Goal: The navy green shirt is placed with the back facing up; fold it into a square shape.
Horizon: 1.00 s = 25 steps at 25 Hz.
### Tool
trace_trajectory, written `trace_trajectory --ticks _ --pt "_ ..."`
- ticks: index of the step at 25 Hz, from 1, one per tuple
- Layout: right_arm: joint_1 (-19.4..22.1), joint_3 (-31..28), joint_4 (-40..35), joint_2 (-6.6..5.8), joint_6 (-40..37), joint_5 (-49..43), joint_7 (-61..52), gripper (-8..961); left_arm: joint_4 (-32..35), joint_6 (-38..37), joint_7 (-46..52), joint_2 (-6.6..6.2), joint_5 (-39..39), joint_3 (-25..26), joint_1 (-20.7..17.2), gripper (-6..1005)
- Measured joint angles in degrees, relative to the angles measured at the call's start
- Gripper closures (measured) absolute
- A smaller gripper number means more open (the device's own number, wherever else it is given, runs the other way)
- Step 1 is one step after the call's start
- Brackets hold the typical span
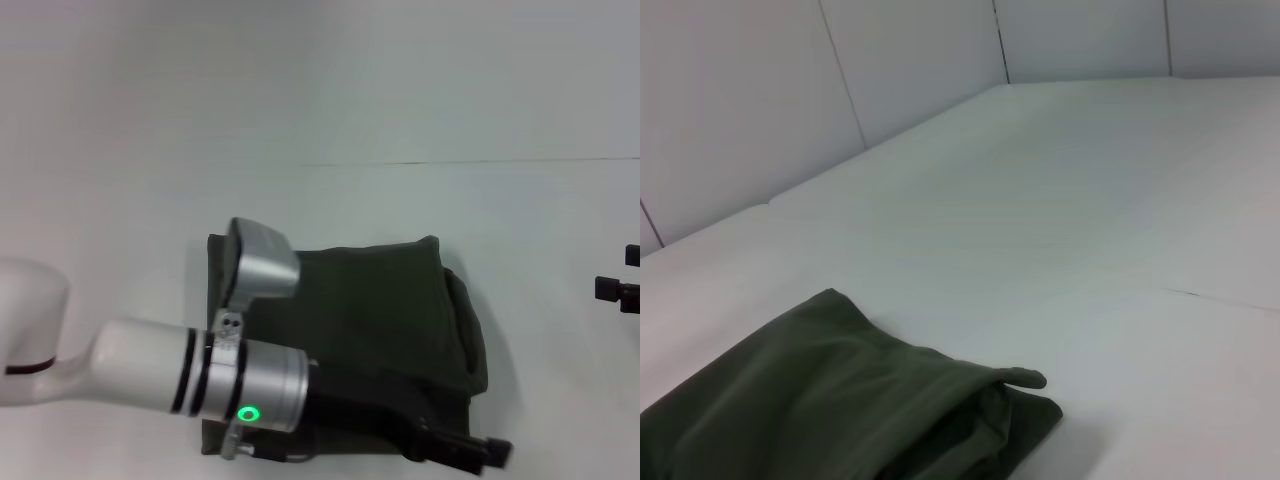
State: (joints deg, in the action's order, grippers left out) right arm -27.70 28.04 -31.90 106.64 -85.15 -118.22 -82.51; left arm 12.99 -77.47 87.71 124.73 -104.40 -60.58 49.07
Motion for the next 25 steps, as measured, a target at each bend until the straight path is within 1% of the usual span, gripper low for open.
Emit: trace_trajectory --ticks 3,6,8,11,14,17,21,23,24,25 --pt "-0.14 0.10 0.06 0.02 0.26 -0.04 -0.06 22 -1.15 -0.93 0.15 0.00 0.58 -1.23 2.17 67" --pt "-0.22 0.32 0.08 0.03 0.37 -0.06 -0.06 22 -1.11 -1.34 0.52 -0.02 1.31 -1.97 3.07 66" --pt "-0.22 0.38 0.08 0.04 0.38 -0.08 -0.06 22 -0.41 -1.34 0.03 -0.03 2.95 -1.88 2.71 66" --pt "-0.24 0.41 0.08 0.01 0.43 -0.09 -0.06 22 1.95 -1.37 -1.40 -0.02 7.02 -1.95 0.83 67" --pt "-0.25 0.45 0.09 0.00 0.44 -0.09 -0.07 22 2.62 -0.44 -3.75 -0.01 9.46 -2.57 -0.27 67" --pt "-0.25 0.50 0.09 -0.02 0.45 -0.09 -0.17 22 1.27 3.33 -4.80 -0.02 9.93 -5.47 0.29 67" --pt "-0.40 0.57 0.09 -0.01 0.54 -0.09 -0.43 22 -2.65 9.64 -5.52 -0.01 10.14 -11.73 3.19 67" --pt "-0.49 0.59 0.09 0.01 0.61 -0.09 -0.66 22 -3.85 11.34 -5.11 -0.01 10.24 -12.91 4.27 67" --pt "-0.50 0.60 0.09 0.00 0.67 -0.08 -0.72 22 -3.85 11.17 -5.00 -0.01 10.68 -12.83 4.29 66" --pt "-0.52 0.61 0.09 -0.02 0.71 -0.09 -0.73 22 -3.15 9.45 -5.12 -0.01 11.95 -12.34 3.79 66"
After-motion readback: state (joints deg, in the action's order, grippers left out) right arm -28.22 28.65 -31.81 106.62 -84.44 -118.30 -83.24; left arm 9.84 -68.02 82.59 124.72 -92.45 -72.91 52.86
